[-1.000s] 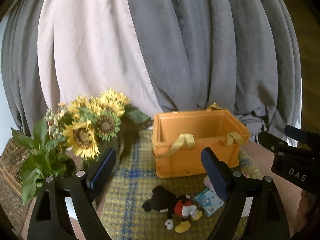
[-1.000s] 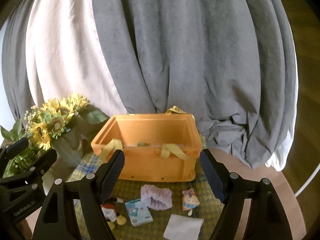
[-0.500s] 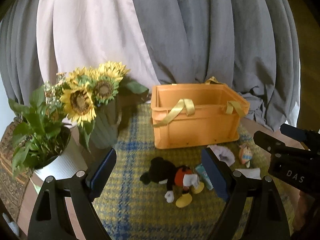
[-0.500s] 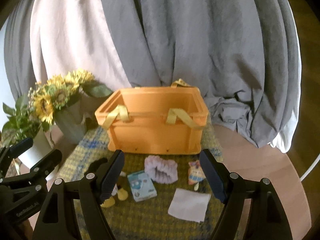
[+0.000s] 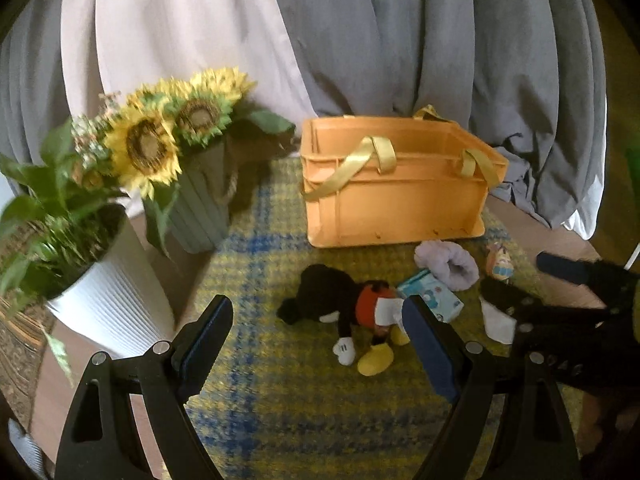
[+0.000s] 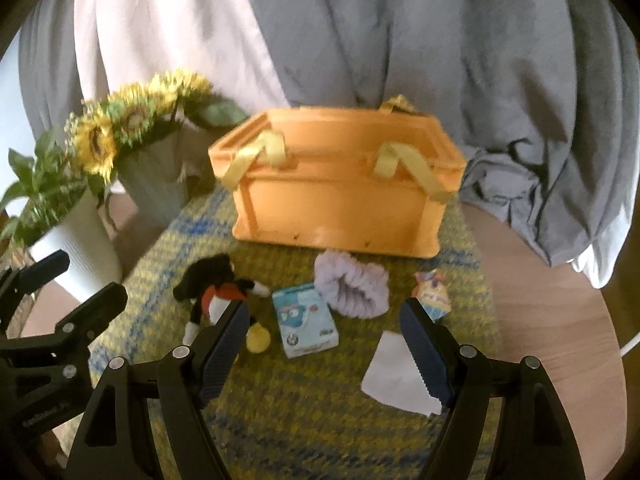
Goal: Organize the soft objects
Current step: 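Grasp the Mickey plush with left gripper while right gripper grasps blue diaper pack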
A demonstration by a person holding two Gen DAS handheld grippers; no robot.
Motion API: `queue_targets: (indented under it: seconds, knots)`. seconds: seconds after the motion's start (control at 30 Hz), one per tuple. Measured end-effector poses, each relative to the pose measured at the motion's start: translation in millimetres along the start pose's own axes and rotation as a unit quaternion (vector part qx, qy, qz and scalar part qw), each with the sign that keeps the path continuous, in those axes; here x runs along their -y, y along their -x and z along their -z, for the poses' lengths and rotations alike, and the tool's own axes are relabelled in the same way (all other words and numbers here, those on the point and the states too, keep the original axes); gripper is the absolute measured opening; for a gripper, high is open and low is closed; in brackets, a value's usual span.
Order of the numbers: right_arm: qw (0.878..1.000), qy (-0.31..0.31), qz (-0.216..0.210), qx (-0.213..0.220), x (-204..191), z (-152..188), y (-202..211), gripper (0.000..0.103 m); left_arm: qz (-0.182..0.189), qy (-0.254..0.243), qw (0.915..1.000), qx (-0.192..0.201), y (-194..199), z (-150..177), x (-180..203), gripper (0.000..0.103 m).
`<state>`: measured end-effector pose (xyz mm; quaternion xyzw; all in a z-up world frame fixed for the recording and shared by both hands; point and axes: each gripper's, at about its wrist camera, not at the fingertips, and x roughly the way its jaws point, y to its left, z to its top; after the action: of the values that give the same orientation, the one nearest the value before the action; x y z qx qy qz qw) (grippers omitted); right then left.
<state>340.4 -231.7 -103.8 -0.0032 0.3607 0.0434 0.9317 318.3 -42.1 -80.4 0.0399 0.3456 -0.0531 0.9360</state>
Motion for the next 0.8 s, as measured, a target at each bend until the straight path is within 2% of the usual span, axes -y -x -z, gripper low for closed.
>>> queue_targets:
  seconds: [0.13, 0.27, 0.6, 0.8]
  knots:
    - [0.999, 0.001, -0.015, -0.036, 1.5, 5.7, -22.3, 0.078, 0.018, 0.013, 0.9995, -0.023, -13.4, -0.2, 0.2, 0.087]
    - [0.998, 0.007, -0.02, -0.054, 1.2, 10.7, -39.8, 0.078, 0.027, 0.024, 0.9984, -0.042, -27.9, -2.0, 1.3, 0.087]
    - [0.997, 0.003, -0.049, -0.065, 4.4, 20.7, -74.5, 0.078, 0.041, 0.03, 0.9949, -0.087, -65.6, -5.6, 13.1, 0.087]
    - [0.996, 0.003, -0.057, -0.068, 6.5, 25.0, -86.6, 0.078, 0.047, 0.029, 0.9938, -0.097, -81.1, -10.1, 25.1, 0.087]
